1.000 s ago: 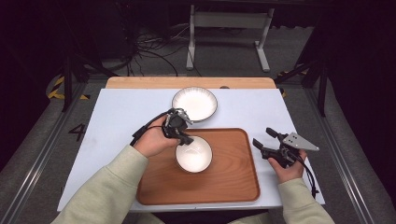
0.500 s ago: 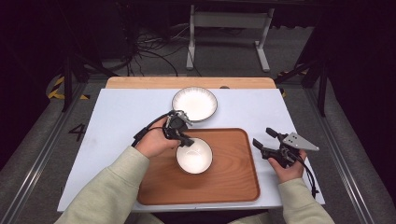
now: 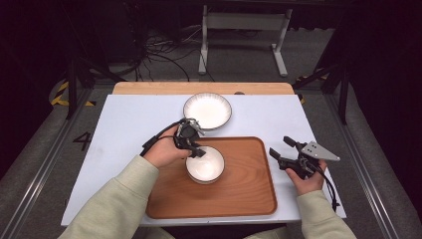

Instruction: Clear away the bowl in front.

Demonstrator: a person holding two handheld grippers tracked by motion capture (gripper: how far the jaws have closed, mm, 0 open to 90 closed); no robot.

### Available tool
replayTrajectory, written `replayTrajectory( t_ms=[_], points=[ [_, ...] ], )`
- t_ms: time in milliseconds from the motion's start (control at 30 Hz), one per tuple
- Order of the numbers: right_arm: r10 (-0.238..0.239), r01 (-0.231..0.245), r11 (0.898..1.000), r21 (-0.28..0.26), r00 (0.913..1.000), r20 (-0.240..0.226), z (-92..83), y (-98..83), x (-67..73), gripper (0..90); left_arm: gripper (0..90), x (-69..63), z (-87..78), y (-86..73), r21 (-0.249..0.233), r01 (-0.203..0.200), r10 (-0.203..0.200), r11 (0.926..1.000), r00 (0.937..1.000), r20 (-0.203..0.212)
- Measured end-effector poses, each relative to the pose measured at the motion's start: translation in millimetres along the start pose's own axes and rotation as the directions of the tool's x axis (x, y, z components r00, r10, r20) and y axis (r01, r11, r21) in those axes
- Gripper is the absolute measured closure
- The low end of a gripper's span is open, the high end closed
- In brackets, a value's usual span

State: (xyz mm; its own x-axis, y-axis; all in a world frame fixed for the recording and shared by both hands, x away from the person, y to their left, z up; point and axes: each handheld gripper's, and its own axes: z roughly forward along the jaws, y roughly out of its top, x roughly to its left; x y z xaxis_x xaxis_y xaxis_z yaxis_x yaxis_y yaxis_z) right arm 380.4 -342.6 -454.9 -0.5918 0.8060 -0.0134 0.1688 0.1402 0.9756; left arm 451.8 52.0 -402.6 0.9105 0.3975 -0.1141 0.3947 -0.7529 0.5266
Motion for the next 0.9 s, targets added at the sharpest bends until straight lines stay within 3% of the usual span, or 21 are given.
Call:
replayTrajectory(
  t_ms=[133, 267, 500, 633, 733, 900],
  points=[
    [-0.002, 0.002, 1.000, 0.000, 1.0000, -0.001, 0.1, 0.0, -0.1, 23.6, 70.5, 0.4, -0.8, -0.8, -0.018, 0.015, -0.015, 0.9997, 0.9998, 0.013],
    [-0.002, 0.002, 1.000, 0.000, 1.0000, -0.002, 0.2, 0.0, -0.1, 23.6, 59.7, -2.7, -4.1, 0.4, -0.058, 0.026, -0.025, 0.9980, 0.9994, 0.024],
    [0.000, 0.000, 1.000, 0.002, 1.0000, -0.003, 0.4, 0.1, -0.4, 23.6, 45.6, -8.9, -14.3, 0.3, -0.125, 0.021, -0.022, 0.9919, 0.9998, -0.004],
    [0.001, -0.001, 1.000, 0.004, 1.0000, -0.007, 0.6, 0.2, -0.9, 23.6, 39.3, -12.0, -23.1, -2.0, -0.166, 0.011, -0.015, 0.9862, 0.9995, -0.027],
    [0.003, -0.003, 1.000, 0.004, 1.0000, -0.009, 0.7, 0.1, -1.1, 23.6, 34.7, -14.7, -28.4, -4.7, -0.204, 0.004, -0.015, 0.9790, 0.9985, -0.052],
    [0.005, -0.005, 1.000, 0.008, 0.9999, -0.014, 0.8, 0.2, -1.3, 23.6, 29.3, -18.5, -38.6, -11.9, -0.263, 0.020, -0.038, 0.9646, 0.9975, -0.061]
  ],
)
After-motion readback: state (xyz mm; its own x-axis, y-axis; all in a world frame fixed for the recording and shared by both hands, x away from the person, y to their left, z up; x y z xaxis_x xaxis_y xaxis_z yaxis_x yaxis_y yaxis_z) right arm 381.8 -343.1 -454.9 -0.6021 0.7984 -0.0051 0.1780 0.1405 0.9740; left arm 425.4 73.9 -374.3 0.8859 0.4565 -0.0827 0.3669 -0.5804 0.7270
